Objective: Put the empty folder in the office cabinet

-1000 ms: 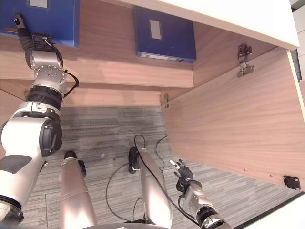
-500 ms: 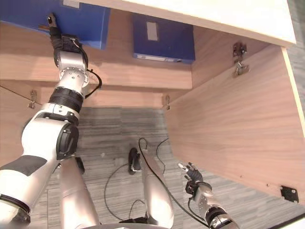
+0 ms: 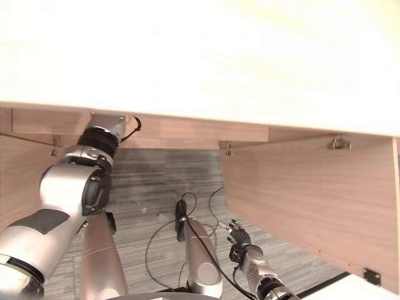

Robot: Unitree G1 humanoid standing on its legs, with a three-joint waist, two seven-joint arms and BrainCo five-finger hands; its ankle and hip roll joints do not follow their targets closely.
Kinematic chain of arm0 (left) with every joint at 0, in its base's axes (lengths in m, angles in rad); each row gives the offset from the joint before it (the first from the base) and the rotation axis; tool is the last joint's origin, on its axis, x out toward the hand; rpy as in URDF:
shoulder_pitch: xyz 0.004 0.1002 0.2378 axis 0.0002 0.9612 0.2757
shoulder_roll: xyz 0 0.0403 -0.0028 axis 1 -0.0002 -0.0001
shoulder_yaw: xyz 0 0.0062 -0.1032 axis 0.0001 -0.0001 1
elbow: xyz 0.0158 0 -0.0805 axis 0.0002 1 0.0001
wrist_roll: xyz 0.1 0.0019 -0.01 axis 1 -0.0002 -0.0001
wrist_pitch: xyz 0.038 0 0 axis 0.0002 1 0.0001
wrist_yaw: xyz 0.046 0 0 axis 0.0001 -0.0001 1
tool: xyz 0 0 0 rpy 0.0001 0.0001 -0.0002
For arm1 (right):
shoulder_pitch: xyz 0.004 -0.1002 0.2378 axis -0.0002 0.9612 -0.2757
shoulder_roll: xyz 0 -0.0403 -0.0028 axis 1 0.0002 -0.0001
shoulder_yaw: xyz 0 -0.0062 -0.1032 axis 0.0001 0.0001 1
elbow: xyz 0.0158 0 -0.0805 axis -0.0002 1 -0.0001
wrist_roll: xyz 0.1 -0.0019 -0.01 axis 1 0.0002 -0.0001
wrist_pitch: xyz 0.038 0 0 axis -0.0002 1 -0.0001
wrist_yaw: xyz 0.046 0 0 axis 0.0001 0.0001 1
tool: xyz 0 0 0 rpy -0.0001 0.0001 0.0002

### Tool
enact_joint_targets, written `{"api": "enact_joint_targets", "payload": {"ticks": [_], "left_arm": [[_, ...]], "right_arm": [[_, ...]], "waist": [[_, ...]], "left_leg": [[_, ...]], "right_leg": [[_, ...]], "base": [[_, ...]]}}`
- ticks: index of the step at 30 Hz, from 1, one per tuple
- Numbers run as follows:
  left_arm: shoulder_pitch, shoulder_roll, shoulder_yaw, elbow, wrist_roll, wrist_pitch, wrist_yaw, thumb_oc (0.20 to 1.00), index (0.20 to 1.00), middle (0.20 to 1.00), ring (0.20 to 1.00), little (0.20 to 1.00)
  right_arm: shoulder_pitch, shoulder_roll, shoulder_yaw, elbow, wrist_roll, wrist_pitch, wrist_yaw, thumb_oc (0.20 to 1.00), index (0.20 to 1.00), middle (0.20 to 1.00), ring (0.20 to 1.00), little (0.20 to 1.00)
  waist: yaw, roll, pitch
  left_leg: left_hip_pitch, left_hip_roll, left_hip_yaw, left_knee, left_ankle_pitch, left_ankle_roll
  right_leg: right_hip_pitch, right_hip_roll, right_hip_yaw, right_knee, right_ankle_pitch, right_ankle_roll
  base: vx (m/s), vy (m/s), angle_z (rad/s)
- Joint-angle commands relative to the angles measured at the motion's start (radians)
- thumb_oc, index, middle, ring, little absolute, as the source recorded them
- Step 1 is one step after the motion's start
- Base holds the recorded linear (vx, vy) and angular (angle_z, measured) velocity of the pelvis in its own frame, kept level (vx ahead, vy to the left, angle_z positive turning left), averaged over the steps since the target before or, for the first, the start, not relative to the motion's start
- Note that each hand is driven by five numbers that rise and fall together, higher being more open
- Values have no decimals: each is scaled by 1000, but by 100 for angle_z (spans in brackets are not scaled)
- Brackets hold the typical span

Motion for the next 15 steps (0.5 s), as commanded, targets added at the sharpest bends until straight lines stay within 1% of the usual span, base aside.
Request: {"api": "enact_joint_targets", "payload": {"ticks": [1, 2, 3, 4, 5, 6, 7, 8, 9, 10, 11, 12, 13, 14, 15], "left_arm": [[-110, 128, -18, -110, 49, 2, -94, 200, 200, 200, 200, 200], [-112, 129, -18, -109, 49, 3, -95, 200, 200, 200, 200, 200], [-116, 177, -20, -122, 60, -6, -78, 200, 200, 200, 200, 200], [-118, 178, -19, -122, 61, -6, -77, 200, 200, 200, 200, 200], [-115, 198, -10, -106, 60, 3, -79, 200, 200, 200, 200, 200], [-122, 196, -1, -83, 52, 7, -78, 200, 200, 200, 200, 200], [-129, 190, 3, -78, 52, 4, -79, 200, 200, 200, 200, 200], [-137, 183, 3, -74, 52, 6, -86, 200, 200, 200, 200, 200], [-138, 183, 3, -73, 52, 6, -87, 200, 200, 200, 200, 200], [-151, 170, 1, -70, 58, 6, -94, 200, 200, 200, 200, 200], [-144, 163, 0, -66, 62, 6, -98, 200, 200, 200, 200, 200], [-139, 140, 18, -67, 41, 4, -109, 200, 200, 200, 200, 200], [-132, 128, 21, -65, 25, 2, -108, 200, 200, 200, 200, 200], [-141, 130, 20, -72, 24, -13, -103, 200, 200, 200, 200, 200], [-142, 131, 20, -72, 24, -14, -102, 200, 200, 200, 200, 200]], "right_arm": [[-11, -42, -47, 31, -1, -4, -31, 1000, 1000, 1000, 1000, 1000], [-13, -42, -47, 32, 0, -4, -31, 1000, 1000, 1000, 1000, 1000], [-46, -42, -33, 29, -12, -2, -45, 1000, 1000, 1000, 1000, 1000], [-48, -43, -33, 29, -12, -2, -45, 1000, 1000, 1000, 1000, 1000], [-45, -43, -49, 36, -6, -5, -45, 1000, 1000, 1000, 1000, 1000], [-42, -43, -52, 36, -1, -5, -45, 1000, 1000, 1000, 1000, 1000], [-44, -43, -44, 36, 2, -5, -44, 1000, 1000, 1000, 1000, 1000], [-49, -44, -38, 36, 0, -7, -42, 1000, 1000, 1000, 1000, 1000], [-50, -44, -38, 36, 0, -7, -42, 1000, 1000, 1000, 1000, 1000], [-70, -48, -20, 33, -5, -10, -46, 1000, 1000, 1000, 1000, 1000], [-68, -56, -14, 37, -13, -11, -50, 1000, 1000, 1000, 1000, 1000], [-58, -62, -31, 51, 1, -13, -61, 1000, 1000, 1000, 1000, 1000], [-52, -64, -29, 48, 9, -13, -58, 1000, 1000, 1000, 1000, 1000], [-49, -72, -8, 47, 9, -10, -57, 1000, 1000, 1000, 1000, 1000], [-51, -72, -6, 47, 9, -9, -57, 1000, 1000, 1000, 1000, 1000]], "waist": [[-14, 51, 24], [-13, 50, 25], [-7, 66, 77], [-6, 66, 79], [0, 84, 88], [-10, 86, 86], [-16, 81, 97], [-26, 75, 107], [-28, 75, 109], [-44, 65, 129], [-52, 64, 130], [-69, 64, 130], [-76, 68, 130], [-75, 59, 130], [-76, 58, 130]], "left_leg": [[-14, 39, -59, 3, -72, -25], [-13, 39, -57, 2, -71, -24], [39, 61, -49, -36, -70, 0], [41, 63, -47, -39, -68, 0], [77, 69, -42, -60, -77, 9], [101, 53, -50, -70, -100, 9], [105, 38, -41, -70, -86, 12], [107, 17, -41, -67, -90, 10], [109, 16, -43, -66, -91, 11], [139, -22, -44, -62, -139, 2], [136, -40, -41, -50, -147, 1], [114, -61, -46, -22, -155, 2], [94, -72, -53, 4, -163, 5], [77, -81, -53, 32, -167, 9], [73, -81, -53, 39, -170, 9]], "right_leg": [[-47, 4, 45, 151, 133, 45], [-48, 4, 47, 152, 135, 45], [-137, 7, 31, 312, 282, 46], [-142, 9, 34, 319, 281, 46], [-185, 24, 10, 356, 251, 46], [-203, 44, 13, 347, 208, 46], [-222, 59, 1, 298, 191, 46], [-223, 63, -7, 236, 175, 46], [-218, 62, -10, 232, 174, 46], [-243, 59, -31, 90, 144, 40], [-245, 50, -34, 20, 152, 36], [-237, 52, -2, -29, 174, 38], [-234, 55, 7, -49, 178, 29], [-233, 62, 15, -36, 175, 17], [-236, 62, 17, -32, 173, 17]], "base": [[6, 68, 0], [-41, 223, 0], [-49, 185, -1], [29, 265, -14], [201, 79, -23], [206, 119, -26], [191, 38, -16], [62, 38, -12], [273, -6, 1], [283, -22, 15], [268, -51, 24], [63, -6, 28], [-15, -8, 57], [-7, 19, 98], [-34, -56, 92]]}}
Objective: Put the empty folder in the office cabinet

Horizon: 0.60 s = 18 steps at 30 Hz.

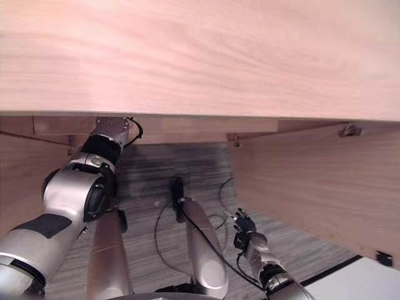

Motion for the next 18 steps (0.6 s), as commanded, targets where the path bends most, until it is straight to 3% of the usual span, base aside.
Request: {"api": "enact_joint_targets", "payload": {"ticks": [1, 7, 8, 9, 10, 13, 15, 18], "left_arm": [[-169, 101, -24, -62, 25, -40, -54, 200, 200, 200, 200, 200], [-140, 88, -32, -78, 35, -39, -43, 200, 200, 200, 200, 200], [-144, 87, -36, -81, 34, -39, -43, 200, 200, 200, 200, 200], [-147, 86, -37, -81, 32, -38, -42, 200, 200, 200, 200, 200], [-157, 91, -39, -85, 30, -40, -40, 200, 200, 200, 200, 200], [-162, 104, -35, -78, 18, -39, -38, 200, 200, 200, 200, 200], [-190, 128, -31, -63, -14, -43, -35, 200, 200, 200, 200, 200], [-208, 143, -27, -55, -29, -42, -34, 200, 200, 200, 200, 200]], "right_arm": [[21, -32, 23, -7, 10, -11, -17, 1000, 1000, 1000, 1000, 1000], [48, -42, 12, -5, 24, -8, -9, 1000, 1000, 1000, 1000, 1000], [47, -44, 10, -5, 23, -8, -7, 1000, 1000, 1000, 1000, 1000], [48, -47, 8, -5, 22, -6, -4, 1000, 1000, 1000, 1000, 1000], [48, -50, 4, -6, 18, -4, 1, 1000, 1000, 1000, 1000, 1000], [61, -57, -1, -13, 23, -8, 5, 1000, 1000, 1000, 1000, 1000], [63, -73, 12, -16, 10, -4, 11, 1000, 1000, 1000, 1000, 1000], [61, -82, 14, -22, 6, -4, 14, 1000, 1000, 1000, 1000, 1000]], "waist": [[41, -94, 18], [47, -86, 18], [48, -82, 18], [49, -85, 18], [50, -80, 15], [49, -74, -5], [43, -79, -21], [42, -82, -27]], "left_leg": [[23, 28, -34, 195, -187, -45], [13, 45, -69, 250, -208, -56], [18, 51, -82, 262, -241, -60], [-4, 53, -80, 272, -221, -61], [0, 62, -94, 284, -257, -64], [-33, 71, -105, 333, -280, -62], [-105, 77, -121, 464, -338, -49], [-139, 82, -128, 512, -360, -43]], "right_leg": [[12, -39, 5, -7, 60, 55], [19, -34, -18, 45, -9, 29], [26, -28, -13, 65, -41, 34], [11, -33, -25, 68, -23, 26], [12, -26, -19, 95, -60, 31], [-26, -23, -19, 166, -100, 22], [-96, -20, -15, 293, -159, 8], [-129, -19, -20, 342, -187, 1]], "base": [[-25, -42, 35], [48, -134, 4], [9, -135, 24], [100, -117, 13], [11, -99, 11], [54, -62, 9], [26, -50, -5], [6, -13, -1]]}}
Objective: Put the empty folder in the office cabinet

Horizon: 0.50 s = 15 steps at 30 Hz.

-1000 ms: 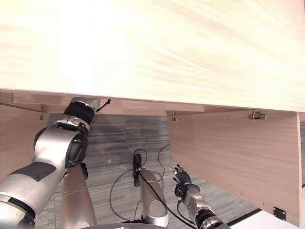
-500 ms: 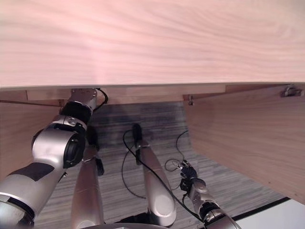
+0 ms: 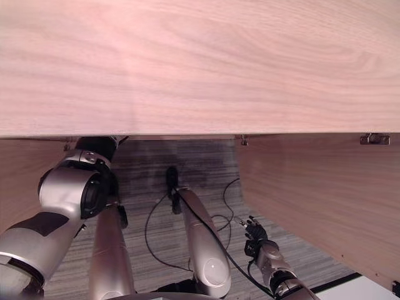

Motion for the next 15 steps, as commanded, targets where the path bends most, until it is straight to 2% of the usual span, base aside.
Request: {"api": "enact_joint_targets", "payload": {"ticks": [1, 10, 15], "left_arm": [[-189, 122, -60, -51, -28, -12, -50, 200, 200, 200, 200, 200], [-237, 178, -75, 19, -23, 25, -46, 200, 200, 200, 200, 200], [-216, 178, -51, 38, -29, 38, -52, 200, 200, 200, 200, 200]], "right_arm": [[28, -19, 10, -40, 4, -2, 2, 1000, 1000, 1000, 1000, 1000], [22, -41, -4, -59, 29, -12, 7, 1000, 1000, 1000, 1000, 1000], [22, -37, -4, -58, 28, -9, 7, 1000, 1000, 1000, 1000, 1000]], "waist": [[31, -55, -10], [18, -60, -30], [14, -56, -43]], "left_leg": [[20, 33, -15, 104, -161, 30], [-75, 37, -38, 183, -187, 43], [-88, 39, -43, 196, -193, 43]], "right_leg": [[3, -55, 74, 16, -34, 122], [-84, -48, 62, 95, -75, 102], [-104, -46, 60, 123, -93, 95]], "base": [[0, 0, 0], [2, -10, 1], [0, 0, 0]]}}
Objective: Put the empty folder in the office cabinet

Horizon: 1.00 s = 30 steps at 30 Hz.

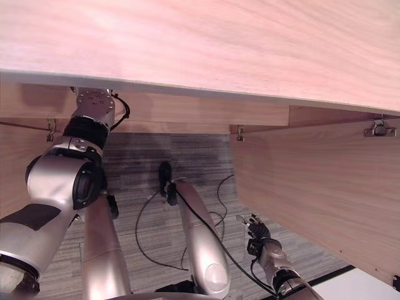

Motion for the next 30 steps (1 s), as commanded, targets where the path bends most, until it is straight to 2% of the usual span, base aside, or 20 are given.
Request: {"api": "enact_joint_targets", "payload": {"ticks": [1, 12, 30], "left_arm": [[-116, 124, -12, 22, -24, 19, -51, 200, 200, 200, 200, 200], [-85, 136, 7, 55, -14, 47, -56, 200, 200, 200, 200, 200], [-80, 141, 11, 70, -13, 52, -63, 200, 200, 200, 200, 200]], "right_arm": [[26, -27, -3, -23, 28, -8, 5, 1000, 1000, 1000, 1000, 1000], [20, -29, 0, -29, 19, -3, 0, 1000, 1000, 1000, 1000, 1000], [8, -37, -14, -20, 4, -3, -6, 1000, 1000, 1000, 1000, 1000]], "waist": [[18, -38, -34], [12, -39, -50], [10, -36, -69]], "left_leg": [[58, 39, -5, 118, -194, 49], [65, 42, -5, 140, -216, 49], [48, 33, -8, 132, -215, 54]], "right_leg": [[25, -46, 84, 59, -92, 100], [29, -40, 87, 86, -126, 80], [27, -44, 84, 70, -117, 85]], "base": [[0, 0, 0], [1, -3, 0], [0, -2, 0]]}}
